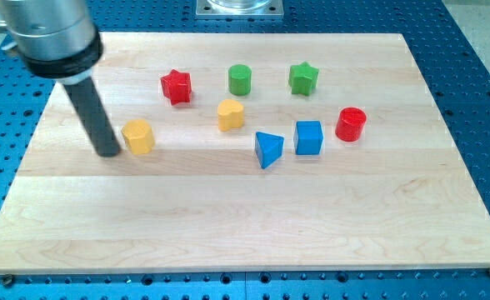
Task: Push the hexagon diagonally to the heart
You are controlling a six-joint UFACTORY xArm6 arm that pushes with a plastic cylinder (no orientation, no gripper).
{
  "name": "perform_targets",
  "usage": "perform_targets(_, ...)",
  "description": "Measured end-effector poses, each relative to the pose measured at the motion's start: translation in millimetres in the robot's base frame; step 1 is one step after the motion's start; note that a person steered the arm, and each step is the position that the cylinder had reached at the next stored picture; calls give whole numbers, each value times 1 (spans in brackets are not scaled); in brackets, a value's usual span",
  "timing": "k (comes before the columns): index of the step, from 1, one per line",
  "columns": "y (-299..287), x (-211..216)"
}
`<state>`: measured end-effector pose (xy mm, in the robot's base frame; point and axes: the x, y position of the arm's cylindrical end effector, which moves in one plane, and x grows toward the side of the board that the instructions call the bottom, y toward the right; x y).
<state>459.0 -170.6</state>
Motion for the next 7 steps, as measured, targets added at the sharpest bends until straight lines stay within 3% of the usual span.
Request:
perform_targets(2,26,-47)
perform_targets(4,76,-48)
perform_targets(5,74,-95)
perform_targets(7,118,-118)
